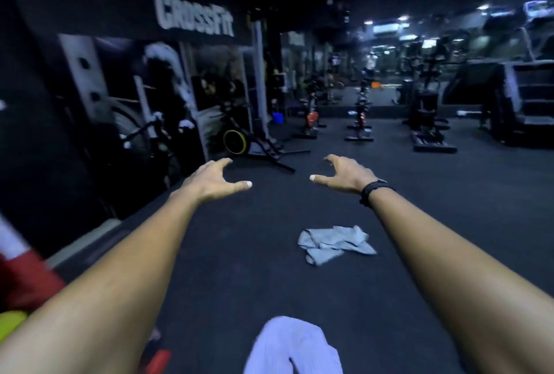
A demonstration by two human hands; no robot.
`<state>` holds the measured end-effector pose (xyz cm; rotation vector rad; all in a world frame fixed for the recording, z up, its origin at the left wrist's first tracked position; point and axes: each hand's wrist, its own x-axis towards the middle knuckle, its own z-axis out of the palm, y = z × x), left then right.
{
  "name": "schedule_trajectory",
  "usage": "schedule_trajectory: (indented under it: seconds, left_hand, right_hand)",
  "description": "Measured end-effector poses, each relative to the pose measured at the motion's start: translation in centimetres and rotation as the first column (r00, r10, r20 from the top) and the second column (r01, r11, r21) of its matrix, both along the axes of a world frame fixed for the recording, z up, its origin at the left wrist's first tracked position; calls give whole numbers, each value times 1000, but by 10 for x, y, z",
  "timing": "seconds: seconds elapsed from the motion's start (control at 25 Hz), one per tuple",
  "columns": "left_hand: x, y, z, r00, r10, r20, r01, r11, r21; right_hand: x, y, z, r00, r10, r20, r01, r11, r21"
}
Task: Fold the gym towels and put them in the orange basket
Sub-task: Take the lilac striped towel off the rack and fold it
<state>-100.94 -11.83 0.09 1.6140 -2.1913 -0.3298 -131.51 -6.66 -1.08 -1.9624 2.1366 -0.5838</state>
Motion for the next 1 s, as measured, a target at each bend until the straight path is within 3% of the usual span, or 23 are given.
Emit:
schedule_trajectory:
  seconds: [0.2, 0.48, 0.76, 1.0]
  left_hand:
    - [212, 60, 36, 960, 272, -61, -273, 962, -19]
    - [435, 170, 43, 795, 594, -124, -602, 797, -49]
    - [557, 242, 38, 592, 789, -164, -800, 601, 1]
    - [623, 224, 31, 485, 854, -186, -870, 493, -5]
  right_hand:
    - [187, -29, 37, 957, 279, 84, -275, 960, -55]
    - [428, -29, 53, 801, 591, 96, -588, 807, -55]
    - [589, -25, 62, 645, 758, 94, -755, 652, -72]
    - [682, -79, 60, 533, 844, 56, -837, 536, -109]
